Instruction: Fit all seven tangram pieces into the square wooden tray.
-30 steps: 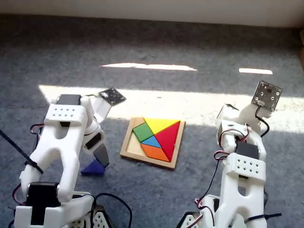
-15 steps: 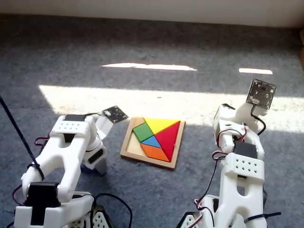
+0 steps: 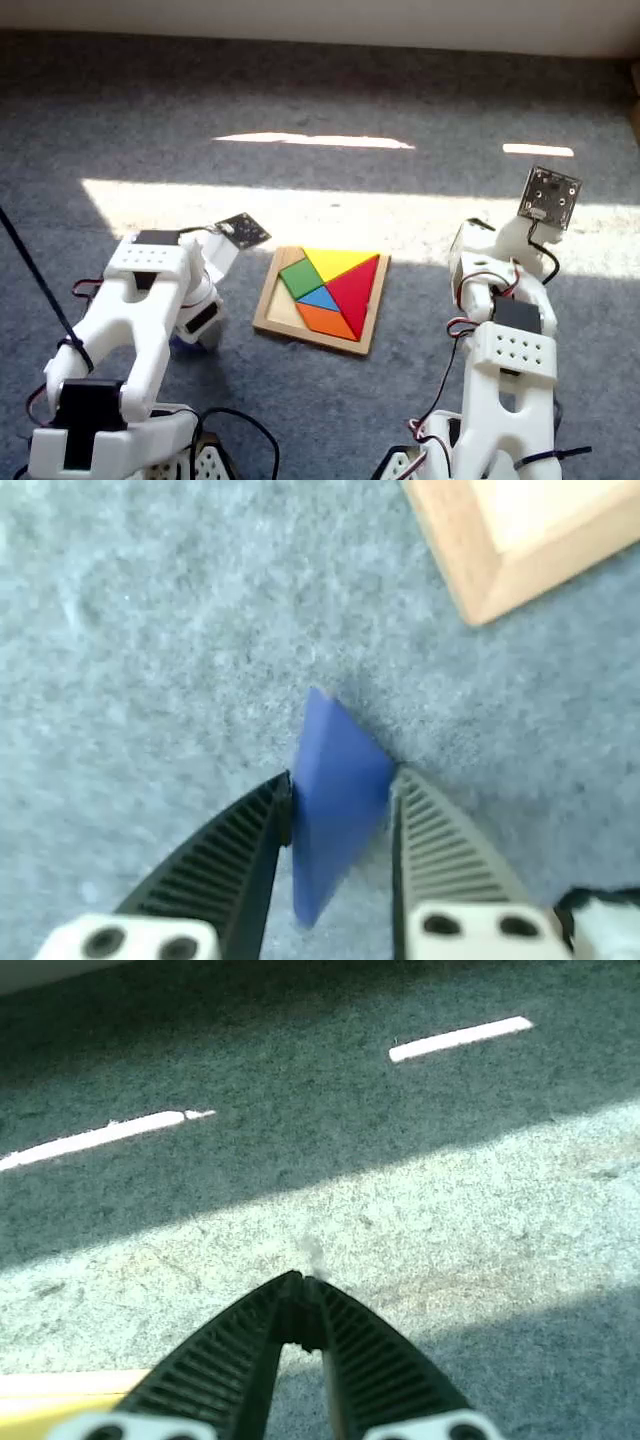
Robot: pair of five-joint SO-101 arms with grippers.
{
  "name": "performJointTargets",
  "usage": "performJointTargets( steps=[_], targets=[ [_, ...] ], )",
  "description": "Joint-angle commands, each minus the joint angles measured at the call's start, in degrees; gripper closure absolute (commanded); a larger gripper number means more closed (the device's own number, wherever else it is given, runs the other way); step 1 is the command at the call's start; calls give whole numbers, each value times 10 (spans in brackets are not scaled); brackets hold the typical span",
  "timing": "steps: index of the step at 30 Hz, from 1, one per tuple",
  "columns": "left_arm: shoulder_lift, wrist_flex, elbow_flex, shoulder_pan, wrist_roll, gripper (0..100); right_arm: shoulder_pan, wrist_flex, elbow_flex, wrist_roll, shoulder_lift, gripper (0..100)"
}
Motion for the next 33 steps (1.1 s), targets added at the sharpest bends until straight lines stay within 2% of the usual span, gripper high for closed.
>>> performJointTargets(
  steps=[1, 4, 6, 9, 12, 14, 16, 19, 22, 25, 29, 33],
  targets=[
    [0, 89, -113, 11, -4, 892, -4, -15, -1, 6, -19, 989],
    [0, 138, -169, 51, -11, 892, -4, -15, -1, 6, -19, 989],
    [3, 152, -196, 81, -48, 892, -4, -15, -1, 6, -19, 989],
    [5, 152, -221, 120, -86, 892, -4, -15, -1, 6, -19, 989],
    [4, 155, -245, 133, -91, 891, -4, -15, -1, 6, -19, 989],
    [-1, 156, -260, 126, -79, 890, -4, -15, -1, 6, -19, 989],
    [-1, 168, -275, 102, -35, 877, -4, -15, -1, 6, -19, 989],
    [-1, 197, -276, 60, -2, 786, -4, -15, -2, 6, -19, 988],
    [-1, 218, -275, 13, -2, 733, -4, -15, -2, 6, -19, 988],
    [-1, 217, -249, -19, -20, 745, -4, -15, -2, 6, -19, 988],
    [-2, 215, -179, -23, -53, 762, -4, -15, -2, 6, -19, 988],
    [-12, 151, -109, -24, -52, 761, -4, -15, -2, 6, -19, 988]
  ],
)
